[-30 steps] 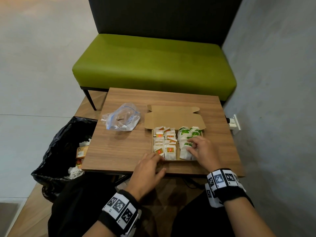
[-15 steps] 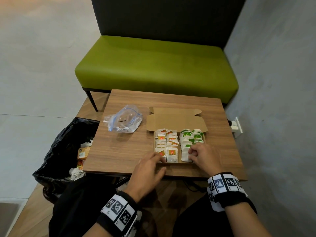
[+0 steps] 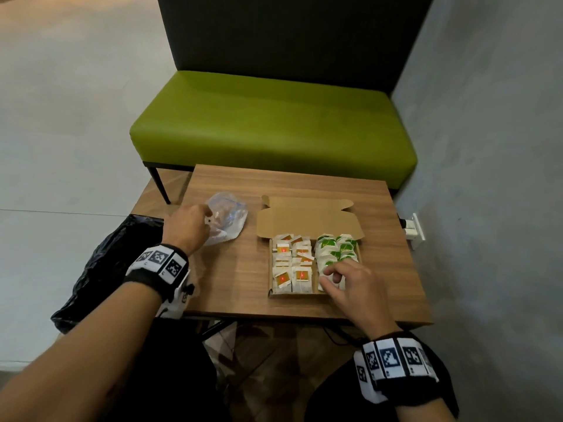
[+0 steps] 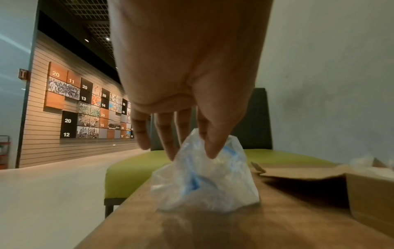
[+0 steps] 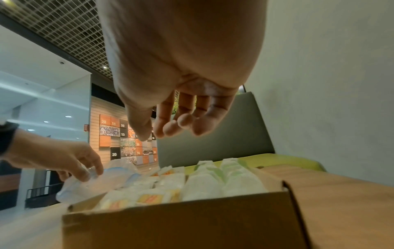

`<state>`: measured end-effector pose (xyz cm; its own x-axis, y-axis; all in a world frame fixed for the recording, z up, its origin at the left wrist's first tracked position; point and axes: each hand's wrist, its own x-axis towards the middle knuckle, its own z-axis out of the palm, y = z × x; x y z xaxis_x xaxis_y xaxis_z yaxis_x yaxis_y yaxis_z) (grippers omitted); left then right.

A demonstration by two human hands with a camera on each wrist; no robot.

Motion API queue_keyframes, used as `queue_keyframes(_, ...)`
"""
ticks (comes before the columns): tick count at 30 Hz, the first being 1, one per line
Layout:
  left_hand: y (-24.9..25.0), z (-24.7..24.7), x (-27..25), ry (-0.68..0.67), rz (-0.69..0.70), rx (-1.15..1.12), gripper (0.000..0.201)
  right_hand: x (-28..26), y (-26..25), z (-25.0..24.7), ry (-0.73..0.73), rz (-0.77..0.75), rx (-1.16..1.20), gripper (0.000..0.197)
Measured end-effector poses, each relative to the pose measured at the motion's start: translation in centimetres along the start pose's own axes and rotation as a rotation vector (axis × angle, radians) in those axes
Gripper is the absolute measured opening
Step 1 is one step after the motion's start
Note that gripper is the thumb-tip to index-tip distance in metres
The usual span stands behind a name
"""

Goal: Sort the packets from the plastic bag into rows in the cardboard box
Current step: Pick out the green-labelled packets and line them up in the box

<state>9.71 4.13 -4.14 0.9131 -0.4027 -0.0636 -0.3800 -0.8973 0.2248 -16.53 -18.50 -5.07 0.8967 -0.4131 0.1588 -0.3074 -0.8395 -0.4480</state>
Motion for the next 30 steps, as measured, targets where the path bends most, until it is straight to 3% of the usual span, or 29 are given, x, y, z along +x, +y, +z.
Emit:
queue_keyframes(5, -1.7, -0.7, -5.0, 0.159, 0.019, -0.277, 0.034, 0.1, -3.0, 0.4, -0.01, -0.058, 0.153, 0.02)
queue_keyframes(9, -0.7, -2.0, -11.0, 0.278, 0.143, -0.463, 0.034, 0.7, -6.2, 0.8, -0.047, -0.017, 0.357, 0.053)
queue_keyframes(12, 0.5, -2.2, -14.3, 0.281, 0.272, -0.562, 0.035, 0.9, -8.3, 1.1, -0.126, 0.031, 0.571, 0.071)
queue_keyframes(14, 1.3, -2.1, -16.0, 0.276, 0.33, -0.631, 0.036, 0.7, -8.7, 1.2, -0.102, 0.027, 0.676, 0.055)
queue_keyframes(17, 1.9, -1.8, -18.0, 0.309, 0.411, -0.703, 0.03, 0.0, -8.2, 1.1, 0.024, 0.018, 0.708, 0.009)
queue_keyframes(20, 1.9, -1.2, -19.4, 0.307, 0.421, -0.716, 0.024, -1.0, -7.2, 0.8, 0.079, 0.052, 0.676, 0.015)
queue_keyframes(23, 1.8, -1.3, -19.7, 0.243, 0.408, -0.755, 0.032, -1.7, -6.9, 0.8, 0.069, 0.08, 0.694, 0.011)
queue_keyframes(26, 2.0, -1.8, -19.7, 0.091, 0.337, -0.91, 0.041, -1.9, -7.0, 0.4, 0.028, 0.135, 0.785, 0.009)
queue_keyframes(30, 2.2, -2.5, -19.0, -0.135, 0.167, -1.292, 0.042, -1.5, -7.6, -0.9, -0.083, 0.302, 0.961, 0.008)
